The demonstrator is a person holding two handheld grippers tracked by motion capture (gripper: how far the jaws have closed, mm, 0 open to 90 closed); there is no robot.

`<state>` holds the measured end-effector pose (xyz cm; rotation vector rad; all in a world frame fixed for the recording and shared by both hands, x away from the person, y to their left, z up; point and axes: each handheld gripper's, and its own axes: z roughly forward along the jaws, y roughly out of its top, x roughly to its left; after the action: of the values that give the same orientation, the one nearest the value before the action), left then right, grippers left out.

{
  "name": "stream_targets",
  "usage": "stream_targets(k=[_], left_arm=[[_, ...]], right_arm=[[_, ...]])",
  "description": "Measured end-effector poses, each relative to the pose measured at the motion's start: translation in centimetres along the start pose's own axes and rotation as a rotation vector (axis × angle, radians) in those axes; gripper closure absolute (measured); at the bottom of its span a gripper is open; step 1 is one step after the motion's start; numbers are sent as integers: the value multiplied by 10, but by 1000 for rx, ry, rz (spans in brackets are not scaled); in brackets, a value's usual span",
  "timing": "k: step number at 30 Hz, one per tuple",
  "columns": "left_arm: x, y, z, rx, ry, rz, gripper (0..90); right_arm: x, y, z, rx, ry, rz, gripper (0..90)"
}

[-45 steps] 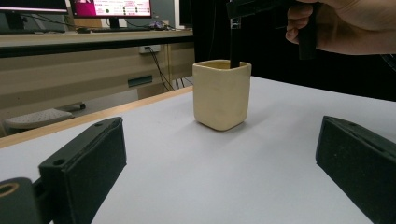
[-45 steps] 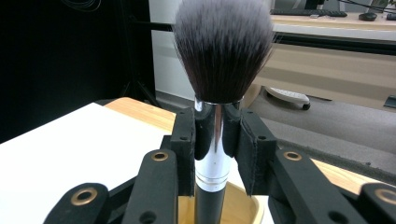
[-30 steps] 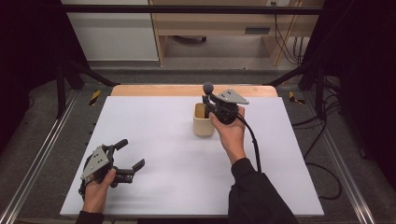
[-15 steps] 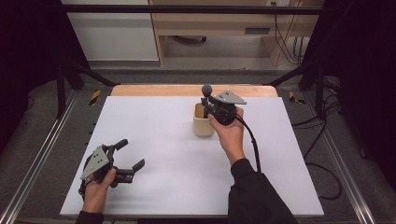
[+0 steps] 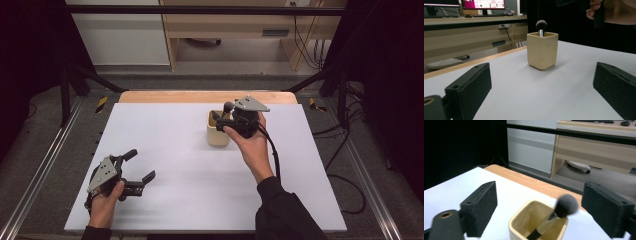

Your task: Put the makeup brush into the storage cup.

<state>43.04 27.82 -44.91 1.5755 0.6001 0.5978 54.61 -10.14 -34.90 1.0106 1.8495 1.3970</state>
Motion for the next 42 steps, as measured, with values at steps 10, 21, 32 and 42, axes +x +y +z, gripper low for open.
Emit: stream_targets(k=[10, 21, 32, 42], left_arm=[[0, 0, 0, 2, 2, 1, 15], [1, 0, 0, 0, 6, 0, 15], [1, 0, -1, 6, 8, 6, 15], [1, 0, 0, 6, 9, 4, 14]], right_arm=[[5, 2, -6, 19, 26, 5, 50], [9, -1, -15, 26, 45, -19, 37], [3, -3, -27, 57, 59, -1, 31], [-1, -6, -37, 61, 62, 9, 31]])
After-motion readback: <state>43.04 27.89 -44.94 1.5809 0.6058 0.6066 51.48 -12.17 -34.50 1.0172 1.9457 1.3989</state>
